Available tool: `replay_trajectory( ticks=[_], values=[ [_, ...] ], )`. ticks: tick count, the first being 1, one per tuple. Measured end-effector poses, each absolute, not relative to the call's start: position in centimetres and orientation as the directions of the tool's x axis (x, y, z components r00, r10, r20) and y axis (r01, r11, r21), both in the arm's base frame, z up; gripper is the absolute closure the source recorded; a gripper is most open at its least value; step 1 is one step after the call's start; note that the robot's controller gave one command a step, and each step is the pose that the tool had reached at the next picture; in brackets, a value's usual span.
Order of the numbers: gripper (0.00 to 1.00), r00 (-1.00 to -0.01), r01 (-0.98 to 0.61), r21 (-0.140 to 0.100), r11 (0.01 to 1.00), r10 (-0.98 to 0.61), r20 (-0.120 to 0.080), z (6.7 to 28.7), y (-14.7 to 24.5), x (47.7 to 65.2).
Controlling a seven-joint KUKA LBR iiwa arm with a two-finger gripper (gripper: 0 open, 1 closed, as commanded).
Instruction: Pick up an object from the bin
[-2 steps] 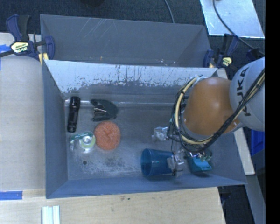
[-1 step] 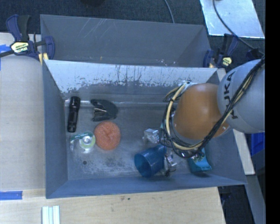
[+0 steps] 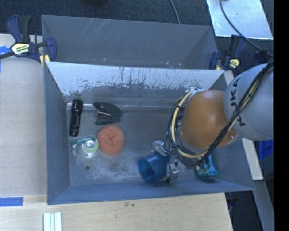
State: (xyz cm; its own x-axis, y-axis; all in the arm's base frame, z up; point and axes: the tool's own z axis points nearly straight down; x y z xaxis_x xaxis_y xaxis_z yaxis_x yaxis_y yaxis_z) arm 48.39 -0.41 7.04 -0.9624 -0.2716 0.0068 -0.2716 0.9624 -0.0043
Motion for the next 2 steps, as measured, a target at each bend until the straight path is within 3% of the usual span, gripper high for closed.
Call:
replay_trajectory(
  ticks=[2],
  values=[
    [1.0, -0.962, -0.272, -0.004, 0.962, -0.272, 0.007, 7.07, -0.42, 48.39]
  ],
)
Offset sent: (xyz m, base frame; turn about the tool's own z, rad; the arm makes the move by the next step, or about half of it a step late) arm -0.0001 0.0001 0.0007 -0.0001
